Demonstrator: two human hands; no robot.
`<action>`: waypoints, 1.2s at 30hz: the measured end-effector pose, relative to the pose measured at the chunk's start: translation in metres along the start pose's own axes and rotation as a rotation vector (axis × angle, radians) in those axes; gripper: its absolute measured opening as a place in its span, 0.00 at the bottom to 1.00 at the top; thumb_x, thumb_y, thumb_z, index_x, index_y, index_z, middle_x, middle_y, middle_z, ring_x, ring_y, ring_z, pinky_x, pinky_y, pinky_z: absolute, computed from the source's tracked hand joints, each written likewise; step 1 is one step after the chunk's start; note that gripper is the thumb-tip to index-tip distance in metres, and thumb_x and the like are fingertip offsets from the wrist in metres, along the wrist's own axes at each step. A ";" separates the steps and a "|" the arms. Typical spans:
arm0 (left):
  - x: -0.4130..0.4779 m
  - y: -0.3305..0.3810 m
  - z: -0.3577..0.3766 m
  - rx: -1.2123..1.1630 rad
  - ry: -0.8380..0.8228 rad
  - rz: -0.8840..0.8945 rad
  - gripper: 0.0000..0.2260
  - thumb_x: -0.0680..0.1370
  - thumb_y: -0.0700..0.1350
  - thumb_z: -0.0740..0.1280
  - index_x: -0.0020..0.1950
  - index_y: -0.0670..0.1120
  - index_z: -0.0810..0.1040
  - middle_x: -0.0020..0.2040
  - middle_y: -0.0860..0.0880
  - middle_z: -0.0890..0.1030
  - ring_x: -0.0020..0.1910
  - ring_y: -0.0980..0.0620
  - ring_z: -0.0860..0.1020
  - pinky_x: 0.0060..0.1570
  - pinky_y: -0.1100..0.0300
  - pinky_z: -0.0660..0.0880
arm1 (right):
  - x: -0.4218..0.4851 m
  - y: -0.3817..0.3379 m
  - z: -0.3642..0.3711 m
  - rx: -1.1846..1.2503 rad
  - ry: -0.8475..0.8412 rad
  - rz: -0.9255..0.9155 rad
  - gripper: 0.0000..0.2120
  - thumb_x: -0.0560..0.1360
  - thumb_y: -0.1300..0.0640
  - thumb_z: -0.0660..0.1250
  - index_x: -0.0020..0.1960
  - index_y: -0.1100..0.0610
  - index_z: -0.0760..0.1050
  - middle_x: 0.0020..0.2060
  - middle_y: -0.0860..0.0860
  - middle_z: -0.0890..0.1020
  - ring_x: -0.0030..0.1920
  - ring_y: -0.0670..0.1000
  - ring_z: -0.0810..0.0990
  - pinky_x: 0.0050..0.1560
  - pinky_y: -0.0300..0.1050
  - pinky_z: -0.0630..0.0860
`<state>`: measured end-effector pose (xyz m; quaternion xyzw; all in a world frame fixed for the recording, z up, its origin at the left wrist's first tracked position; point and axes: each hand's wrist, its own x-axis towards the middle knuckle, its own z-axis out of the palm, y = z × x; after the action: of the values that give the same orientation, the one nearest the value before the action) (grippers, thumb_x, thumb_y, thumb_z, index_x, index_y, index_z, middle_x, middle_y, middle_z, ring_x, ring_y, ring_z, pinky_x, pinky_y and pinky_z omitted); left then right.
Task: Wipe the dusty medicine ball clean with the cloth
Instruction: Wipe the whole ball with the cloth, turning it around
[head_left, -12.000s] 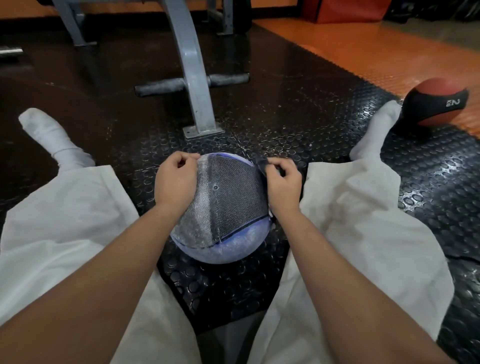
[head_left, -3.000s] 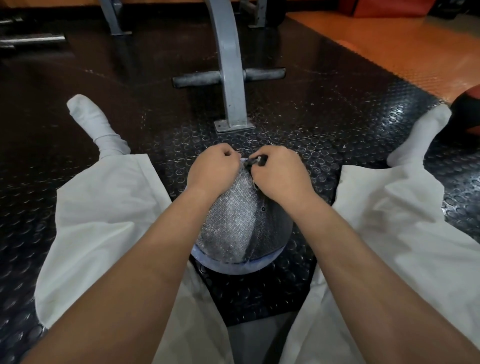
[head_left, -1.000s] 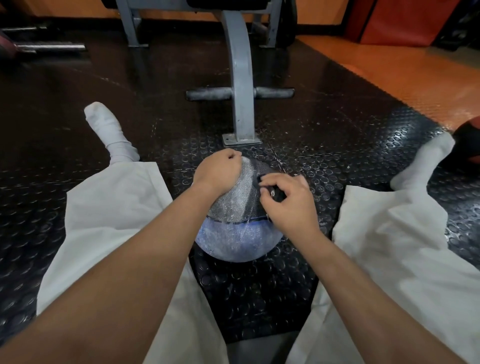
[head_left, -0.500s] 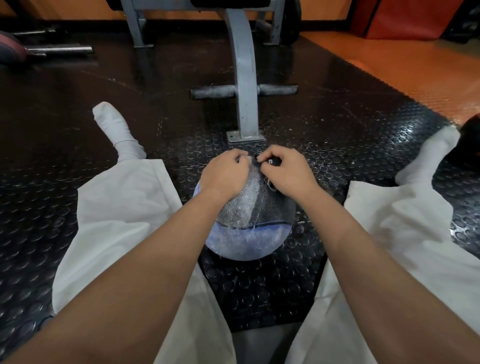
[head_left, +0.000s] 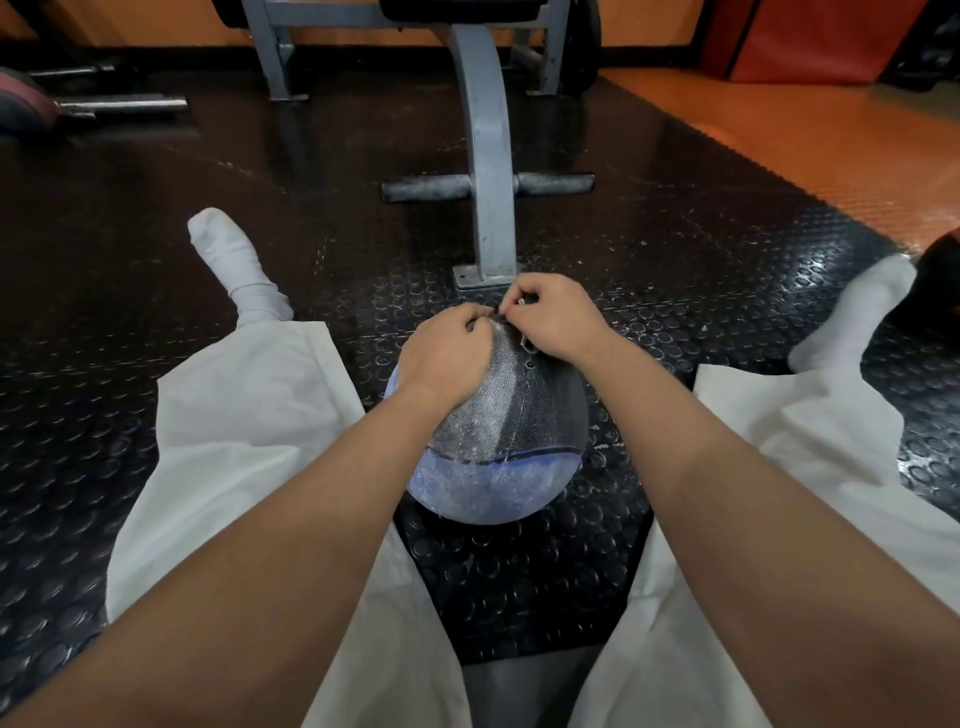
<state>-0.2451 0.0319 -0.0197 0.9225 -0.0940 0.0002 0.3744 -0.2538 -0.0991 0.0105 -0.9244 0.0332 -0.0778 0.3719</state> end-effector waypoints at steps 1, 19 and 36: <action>0.002 0.000 0.000 -0.009 -0.002 -0.016 0.16 0.81 0.49 0.55 0.65 0.56 0.76 0.58 0.51 0.81 0.52 0.49 0.78 0.43 0.57 0.67 | 0.003 -0.001 0.000 -0.004 -0.006 0.003 0.12 0.74 0.62 0.63 0.35 0.49 0.76 0.30 0.44 0.76 0.25 0.41 0.74 0.35 0.42 0.73; -0.001 0.006 0.003 -0.045 -0.009 -0.025 0.16 0.80 0.47 0.55 0.61 0.57 0.78 0.50 0.52 0.82 0.43 0.50 0.77 0.38 0.58 0.65 | -0.019 0.012 0.003 0.044 0.129 0.011 0.08 0.73 0.60 0.64 0.40 0.54 0.81 0.30 0.46 0.80 0.34 0.48 0.78 0.42 0.41 0.74; 0.012 0.003 -0.001 -0.056 -0.050 -0.022 0.16 0.80 0.48 0.55 0.60 0.57 0.79 0.42 0.53 0.80 0.34 0.54 0.73 0.32 0.58 0.63 | -0.066 0.026 0.010 0.049 0.185 -0.231 0.08 0.72 0.57 0.73 0.38 0.46 0.78 0.40 0.36 0.78 0.50 0.49 0.74 0.50 0.22 0.60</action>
<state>-0.2336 0.0289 -0.0160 0.9123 -0.0930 -0.0298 0.3978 -0.3175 -0.1033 -0.0221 -0.9017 -0.0413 -0.2057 0.3781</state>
